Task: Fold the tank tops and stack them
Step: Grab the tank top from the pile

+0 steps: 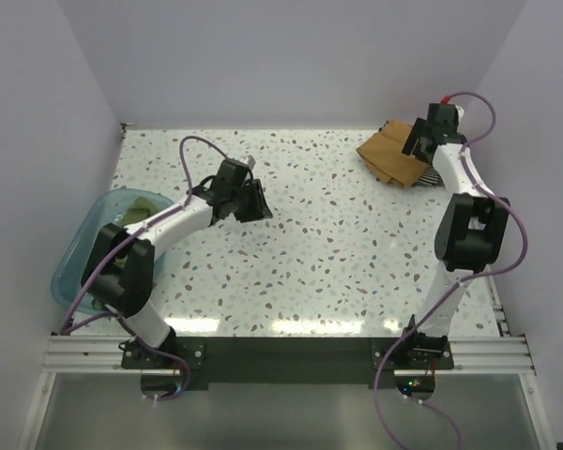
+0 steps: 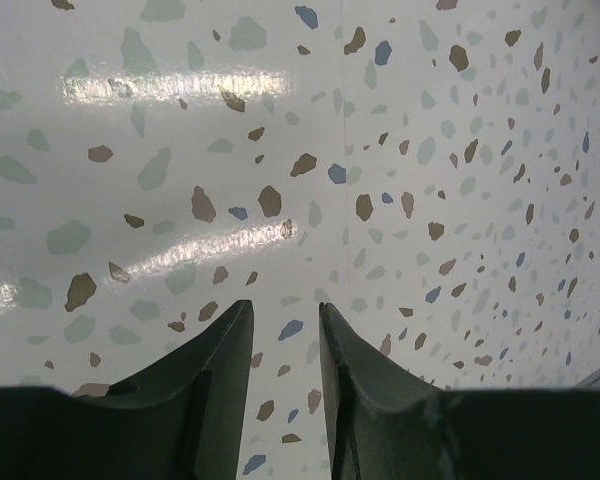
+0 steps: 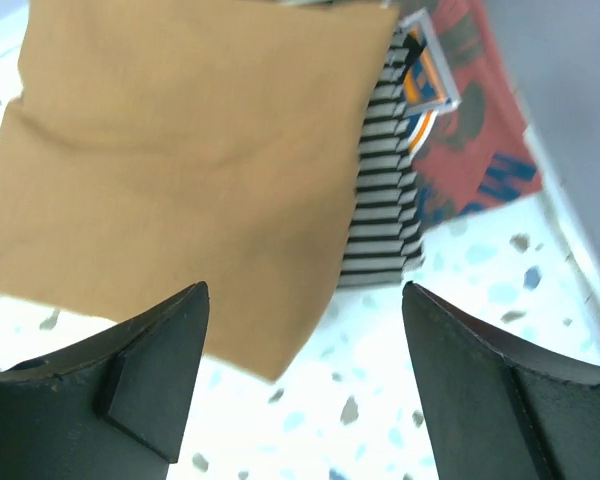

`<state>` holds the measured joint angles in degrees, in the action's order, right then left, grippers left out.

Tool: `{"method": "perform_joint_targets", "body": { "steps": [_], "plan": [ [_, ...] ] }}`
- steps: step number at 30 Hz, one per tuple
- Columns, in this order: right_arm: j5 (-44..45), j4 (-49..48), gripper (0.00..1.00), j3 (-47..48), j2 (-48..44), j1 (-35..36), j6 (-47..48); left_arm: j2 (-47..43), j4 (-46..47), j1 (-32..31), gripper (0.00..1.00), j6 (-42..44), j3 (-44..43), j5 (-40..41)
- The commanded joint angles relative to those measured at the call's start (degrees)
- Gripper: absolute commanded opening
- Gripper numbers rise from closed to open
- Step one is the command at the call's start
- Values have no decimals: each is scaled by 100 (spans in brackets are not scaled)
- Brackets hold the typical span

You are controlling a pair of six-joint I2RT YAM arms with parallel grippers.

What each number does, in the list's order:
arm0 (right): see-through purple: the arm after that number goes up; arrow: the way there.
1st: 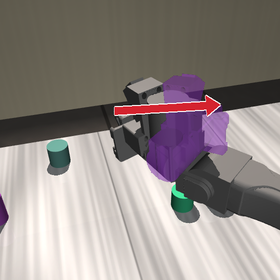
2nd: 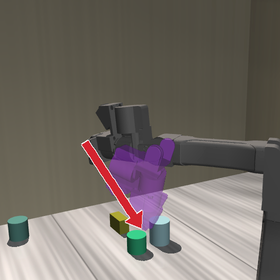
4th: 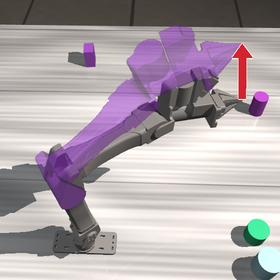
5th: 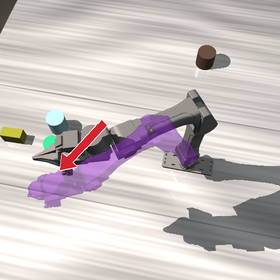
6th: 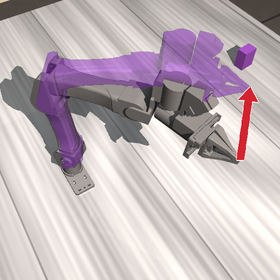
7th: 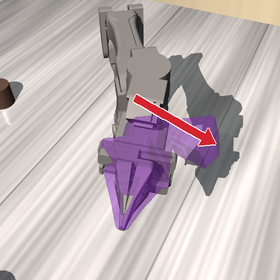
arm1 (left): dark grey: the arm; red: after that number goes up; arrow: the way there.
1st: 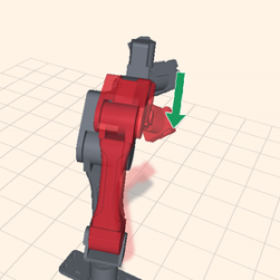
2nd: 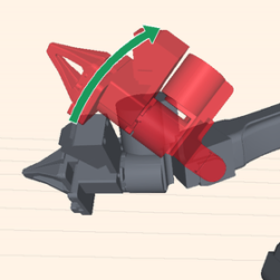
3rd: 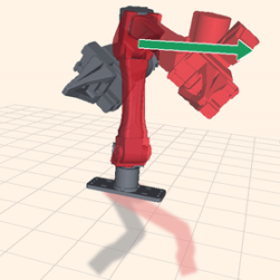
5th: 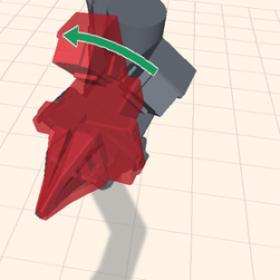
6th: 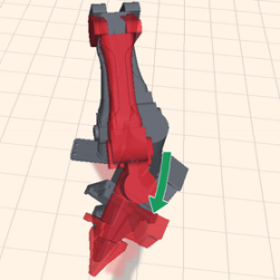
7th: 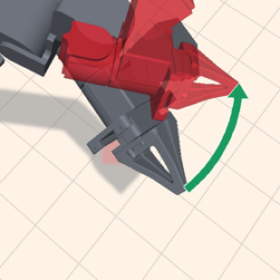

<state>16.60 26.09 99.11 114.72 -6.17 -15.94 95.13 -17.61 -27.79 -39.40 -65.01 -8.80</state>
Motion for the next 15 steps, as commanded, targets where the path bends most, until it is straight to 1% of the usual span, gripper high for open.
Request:
{"method": "perform_joint_targets", "body": {
  "steps": [1, 2, 3, 4, 5, 6, 7, 8, 9, 10, 11, 12, 13, 14, 15],
  "plan": [
    [-551, -174, 82, -532, -695, 230, -470, -372, 258, 37, 38, -6, -11, 0],
    [-788, -226, 82, -707, -966, 274, -567, -416, 232, 37, 38, -33, -11, 36],
    [-1121, -366, 82, -1109, -1117, 344, -768, -512, 196, 54, 39, -42, -20, 79],
    [-1263, -454, 82, -1339, -1266, 571, -848, -574, 153, 54, 39, -59, -20, 237],
    [-1343, -560, 82, -1568, -1459, 817, -866, -653, -4, 81, 40, -103, -29, 343],
    [-1222, -613, 82, -1770, -1757, 1037, -919, -845, -128, 107, 40, -138, -55, 474],
    [-1238, -631, 82, -2138, -1925, 1492, -937, -969, -312, 133, 41, -243, -73, 858],
    [-1264, -718, 82, -2342, -2057, 1723, -945, -1101, -714, 212, 42, -331, -82, 1149],
    [-1221, -762, 82, -2735, -2328, 1951, -1024, -1424, -935, 282, 43, -419, -56, 1422],
    [-1238, -806, 82, -2948, -2444, 2380, -1077, -1601, -1138, 361, 45, -585, -20, 1903],
    [-1282, -955, 82, -3150, -2567, 2575, -1199, -1768, -1584, 588, 49, -674, 6, 2152],
    [-1317, -1035, 82, -3544, -2803, 2952, -1261, -2057, -1823, 721, 58, -753, 67, 2580],
    [-1326, -1096, 82, -3713, -2893, 3147, -1305, -2199, -2034, 905, 61, -858, 111, 2759],
    [-1326, -1158, 82, -3854, -2980, 3305, -1323, -2323, -2402, 1368, 64, -885, 164, 2882],
    [-1309, -1176, 82, -4082, -3051, 3455, -1367, -2533, -2501, 1669, 67, -877, 330, 2936]
  ]
}}
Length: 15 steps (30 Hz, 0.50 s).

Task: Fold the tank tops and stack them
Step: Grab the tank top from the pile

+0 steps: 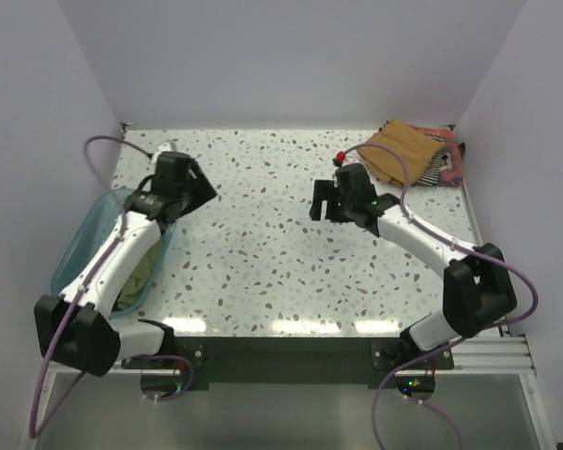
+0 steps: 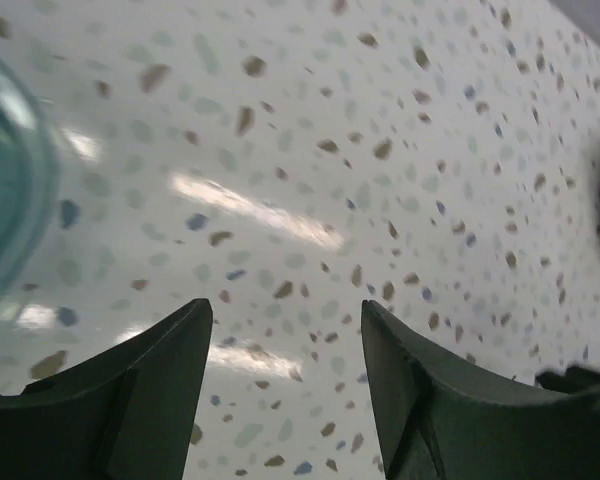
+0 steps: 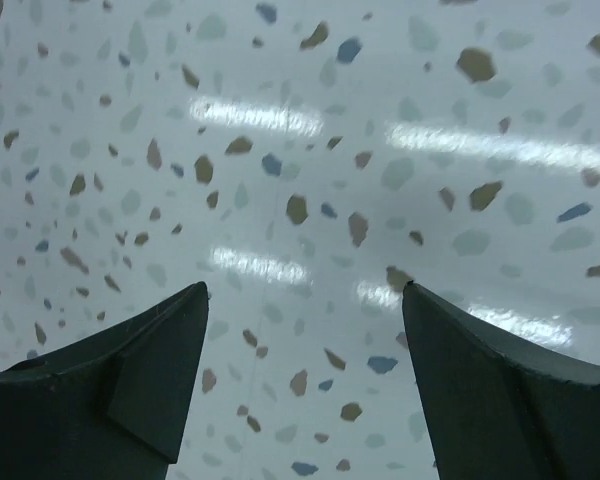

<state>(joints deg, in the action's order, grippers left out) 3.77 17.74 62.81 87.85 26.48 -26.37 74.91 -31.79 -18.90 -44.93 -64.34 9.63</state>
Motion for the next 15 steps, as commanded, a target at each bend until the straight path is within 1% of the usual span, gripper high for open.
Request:
{"method": "perform_joint_targets", "body": {
  "steps": [1, 2, 5, 6, 8, 9, 11, 12, 14, 15],
  "plan": [
    [-78, -376, 82, -549, -479, 426, -334, -609, -1101, 1061, 69, -237, 385, 1111],
    [-139, -472, 82, -637, -523, 506, -342, -679, -1075, 1603, 71, -210, 509, 1120],
    [-315, -543, 82, -813, -559, 735, -307, -680, -909, 2370, 73, -122, 896, 1111],
    [-359, -561, 82, -883, -585, 797, -272, -541, -882, 2486, 77, -148, 1053, 1198],
    [-368, -622, 82, -963, -611, 824, -237, -303, -768, 2758, 77, -235, 1151, 1278],
    [-490, -640, 82, -1033, -620, 832, -220, -15, -698, 2829, 78, -279, 1256, 1348],
    [-535, -692, 82, -1112, -647, 833, -184, 303, -495, 3083, 79, -376, 1336, 1165],
    [-553, -710, 82, -1174, -655, 833, -158, 609, -460, 3137, 80, -420, 1345, 1112],
    [-570, -771, 82, -1235, -638, 833, -123, 909, -433, 3199, 82, -639, 1336, 1322],
    [-623, -789, 82, -1270, -612, 833, -105, 1198, -416, 3243, 82, -692, 1310, 1383]
  ]
}}
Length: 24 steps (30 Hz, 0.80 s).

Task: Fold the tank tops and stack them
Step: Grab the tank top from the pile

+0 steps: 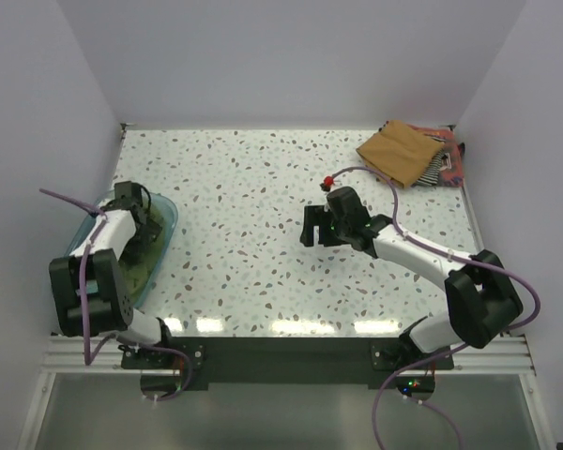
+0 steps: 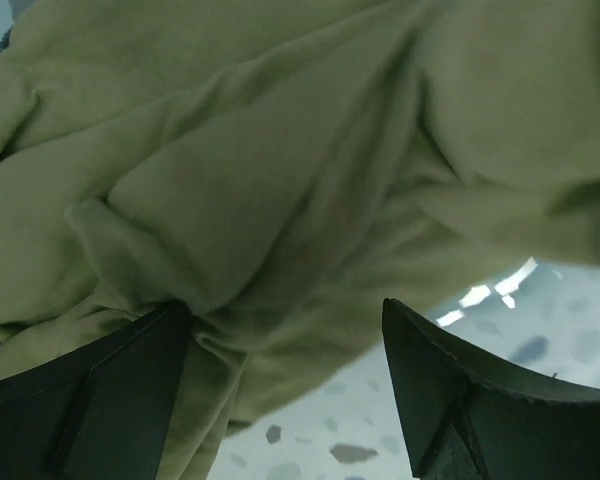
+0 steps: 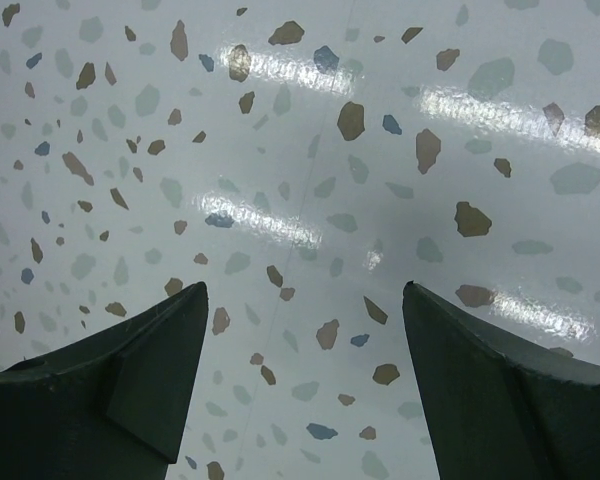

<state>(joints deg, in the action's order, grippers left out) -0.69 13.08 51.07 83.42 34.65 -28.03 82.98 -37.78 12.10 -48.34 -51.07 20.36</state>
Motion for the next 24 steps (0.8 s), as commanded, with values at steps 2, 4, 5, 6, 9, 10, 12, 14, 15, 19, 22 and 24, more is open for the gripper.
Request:
{"method": "perform_joint_targets", "body": {
  "steps": [2, 4, 5, 6, 9, 10, 12, 14, 15, 19, 22, 24],
  "plan": [
    [-238, -394, 82, -123, -133, 15, 70, 648, 227, 187, 82, -475, -52, 416],
    [-317, -438, 82, -141, -62, 15, 52, 938, 315, 223, 82, -562, -26, 469],
    [-335, -473, 82, -132, -36, 24, 35, 1113, 315, 249, 81, -598, -52, 486],
    [-335, -473, 81, -132, -10, 15, 35, 1185, 324, 267, 79, -615, -61, 486],
    [-327, -464, 80, -106, 8, 15, 35, 1256, 377, 293, 56, -589, -175, 600],
    [-327, -473, 79, -97, -1, 15, 43, 1221, 385, 319, 48, -511, -219, 627],
    [-327, -456, 78, -80, -10, 24, 61, 1072, 359, 372, 26, -379, -429, 706],
    [-344, -421, 77, -62, -18, 15, 43, 827, 254, 398, 0, -221, -718, 837],
    [-336, -420, 77, -36, -18, 15, 43, 738, 201, 399, 0, -98, -833, 942],
    [-336, -368, 76, 52, -62, 15, 17, 185, 69, 407, 0, 271, -1431, 988],
    [-344, -263, 76, 210, -71, 15, 26, -334, 200, 390, 0, 544, -1897, 821],
    [-318, -157, 75, 394, -80, 15, 52, -668, 385, 355, 0, 737, -2275, 515]
  ]
}}
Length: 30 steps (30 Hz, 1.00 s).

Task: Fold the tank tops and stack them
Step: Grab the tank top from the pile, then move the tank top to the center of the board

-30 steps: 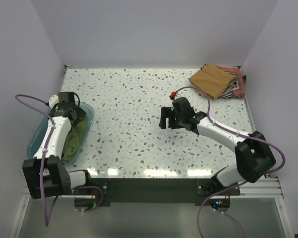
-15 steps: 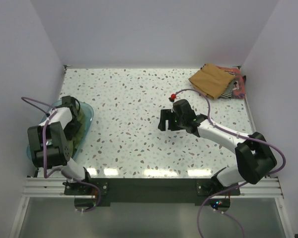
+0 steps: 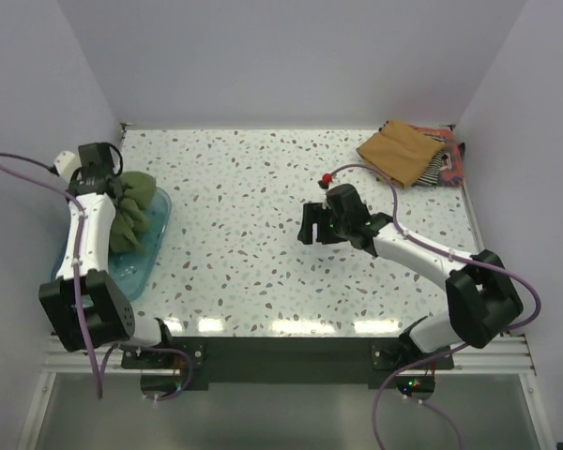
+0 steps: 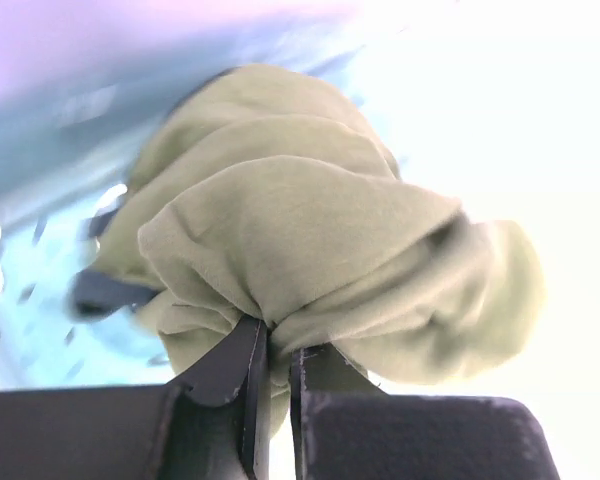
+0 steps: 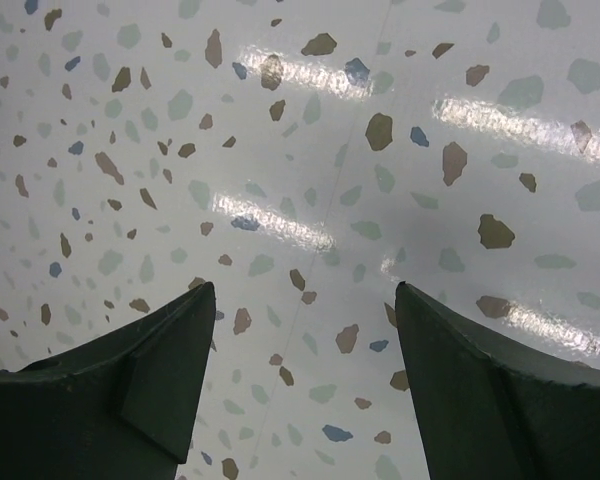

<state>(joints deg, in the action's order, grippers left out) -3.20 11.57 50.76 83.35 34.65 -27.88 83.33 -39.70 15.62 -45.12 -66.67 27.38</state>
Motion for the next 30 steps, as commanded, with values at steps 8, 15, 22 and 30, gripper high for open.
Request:
{"method": "perform_joint_targets", "body": {
  "steps": [8, 15, 22, 30],
  "plan": [
    [503, 573, 75, 1233, -231, 15, 72, -118, 376, -1999, 0, 1005, -4118, -4],
    [2313, 1321, 82, 1560, -767, -73, -24, 71, 601, -3652, 0, 1357, -4278, -1186],
    [2966, 1471, 90, 945, -1962, -363, -148, -835, 1473, -3750, 55, 1199, -895, -1603],
    [1562, 1146, 89, 839, -1254, -319, -25, -792, 1965, -3733, 58, 902, 118, -2368]
  ]
}}
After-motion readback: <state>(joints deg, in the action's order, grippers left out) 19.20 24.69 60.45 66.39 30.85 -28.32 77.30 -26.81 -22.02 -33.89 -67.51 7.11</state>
